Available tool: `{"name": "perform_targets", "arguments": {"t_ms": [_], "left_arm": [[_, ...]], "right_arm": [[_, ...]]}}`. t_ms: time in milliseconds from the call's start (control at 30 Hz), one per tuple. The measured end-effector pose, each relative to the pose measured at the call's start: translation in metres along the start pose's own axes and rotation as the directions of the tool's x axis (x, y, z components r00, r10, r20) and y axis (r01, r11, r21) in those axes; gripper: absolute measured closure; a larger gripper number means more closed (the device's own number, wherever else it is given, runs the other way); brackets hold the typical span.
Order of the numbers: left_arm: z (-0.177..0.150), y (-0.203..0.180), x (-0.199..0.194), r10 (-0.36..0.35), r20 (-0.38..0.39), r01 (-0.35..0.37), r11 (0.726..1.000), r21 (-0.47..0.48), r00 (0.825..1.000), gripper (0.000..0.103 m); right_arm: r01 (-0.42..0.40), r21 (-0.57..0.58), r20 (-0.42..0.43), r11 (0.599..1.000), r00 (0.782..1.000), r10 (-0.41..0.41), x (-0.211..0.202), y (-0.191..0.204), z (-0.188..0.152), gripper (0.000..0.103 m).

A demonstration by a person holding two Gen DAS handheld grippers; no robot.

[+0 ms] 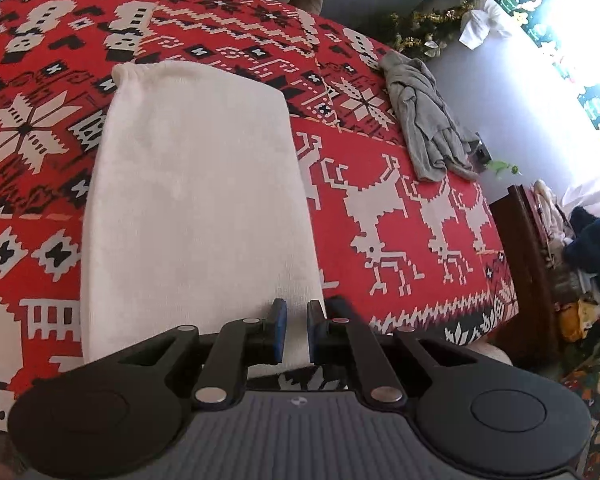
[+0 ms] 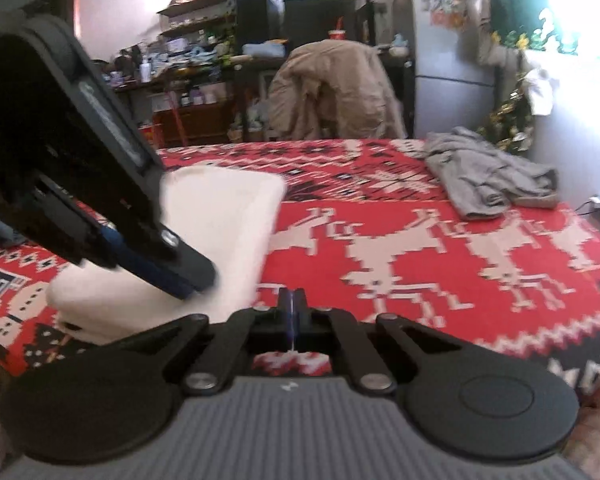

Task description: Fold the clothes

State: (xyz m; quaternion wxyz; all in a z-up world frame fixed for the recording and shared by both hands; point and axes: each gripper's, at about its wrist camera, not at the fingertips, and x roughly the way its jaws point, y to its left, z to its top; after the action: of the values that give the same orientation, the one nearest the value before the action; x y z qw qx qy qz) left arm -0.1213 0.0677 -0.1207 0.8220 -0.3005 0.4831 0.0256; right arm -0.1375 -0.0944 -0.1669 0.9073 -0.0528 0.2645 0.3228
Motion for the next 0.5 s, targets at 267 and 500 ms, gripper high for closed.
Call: {"name": "perform_targets", "arguments": {"t_ms": [267, 500], "left_arm": [[0.000, -0.003, -0.012, -0.004, 0.005, 0.004, 1.000, -0.017, 1.000, 0.092], [0.019, -0.008, -0.013, 0.008, 0.049, -0.007, 1.000, -0.021, 0.999, 0.092]], "right_arm": [[-0.060, -0.037, -0.018, 0.998, 0.998, 0.059, -0.023, 0.016, -0.014, 0.103], [-0.056, -0.006, 0.024, 0.998, 0.998, 0.056, -0.016, -0.020, 0.013, 0.102]]}}
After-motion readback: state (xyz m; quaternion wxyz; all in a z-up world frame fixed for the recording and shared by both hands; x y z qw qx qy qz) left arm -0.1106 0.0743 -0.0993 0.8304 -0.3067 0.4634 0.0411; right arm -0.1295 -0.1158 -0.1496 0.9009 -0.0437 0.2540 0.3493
